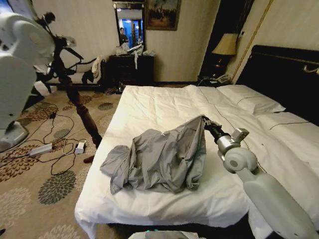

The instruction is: Pick up the clothes from the bed and hang them on the clothes hanger.

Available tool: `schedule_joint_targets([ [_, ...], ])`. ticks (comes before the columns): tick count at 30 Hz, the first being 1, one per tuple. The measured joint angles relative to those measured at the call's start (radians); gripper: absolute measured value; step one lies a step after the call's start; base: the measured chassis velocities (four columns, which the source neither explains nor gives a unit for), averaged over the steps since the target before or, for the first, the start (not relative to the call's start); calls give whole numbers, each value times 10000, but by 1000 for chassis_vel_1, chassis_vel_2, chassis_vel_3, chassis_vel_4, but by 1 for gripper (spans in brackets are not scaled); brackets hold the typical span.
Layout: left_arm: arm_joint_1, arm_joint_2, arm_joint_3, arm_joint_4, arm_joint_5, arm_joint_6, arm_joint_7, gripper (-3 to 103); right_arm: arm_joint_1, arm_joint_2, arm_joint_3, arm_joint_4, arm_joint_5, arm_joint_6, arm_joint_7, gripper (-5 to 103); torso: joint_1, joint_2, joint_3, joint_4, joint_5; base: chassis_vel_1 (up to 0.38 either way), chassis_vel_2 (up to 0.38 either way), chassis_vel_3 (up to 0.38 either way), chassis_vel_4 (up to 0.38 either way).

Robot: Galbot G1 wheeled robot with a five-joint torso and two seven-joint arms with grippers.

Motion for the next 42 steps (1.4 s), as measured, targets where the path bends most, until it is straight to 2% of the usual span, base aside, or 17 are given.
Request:
schedule_joint_targets([
  [4, 41, 145, -114, 302, -242, -8, 307, 95, -65, -69, 22, 60, -3, -1, -5, 0, 0, 0, -1, -3, 2, 0, 0, 0, 0],
  [6, 108, 162, -379, 570, -949, -12, 393, 98, -52, -72, 27, 89, 0, 0, -9, 0, -1, 0, -1, -3, 0, 0, 0, 0, 0],
  [10, 161, 38, -680, 966, -1341, -26, 405, 99, 65, 24, 36, 76, 68, -7, 28, 0, -1, 0, 0, -1, 2, 0, 0, 0, 0],
  [20, 222, -44, -332, 1471, -1520, -40, 705, 98, -10, -46, 101, 142, 97, -11, 44, 0, -1, 0, 0, -2, 3, 0, 0, 0, 0],
  [23, 475, -62, -336, 1357, -1436, -41, 778, 85, 4, -31, 99, 148, 97, -12, 44, 0, 1, 0, 0, -4, 0, 0, 0, 0, 0],
  [25, 496, -64, -336, 1345, -1415, -42, 789, 85, 3, -28, 99, 148, 94, -12, 44, 0, 2, 0, 0, -4, 2, 0, 0, 0, 0],
  [30, 618, -95, -435, 1274, -1168, -47, 912, 58, 15, -70, 61, 23, 46, 0, -19, 0, 0, 0, 0, -2, 3, 0, 0, 0, 0],
  [33, 688, -85, -471, 1189, -1042, -49, 974, 53, 61, -112, 30, -26, 24, 13, -52, 0, 1, 0, 0, -2, 3, 0, 0, 0, 0],
  [36, 719, -69, -487, 1154, -963, -53, 1069, 36, 83, -111, -35, -28, 17, 21, -51, 0, 0, 0, 0, -2, 3, 0, 0, 0, 0],
  [39, 732, -64, -499, 1170, -879, -55, 1165, 31, 41, -91, -72, -2, -8, 22, -50, 0, 0, 0, 0, -1, 3, 0, 0, 0, 0],
  [42, 796, -21, -529, 1118, -673, -63, 1395, 18, -17, -86, -95, 3, -53, 22, -52, 0, 0, 0, 0, -6, 5, 0, 0, 0, 0],
])
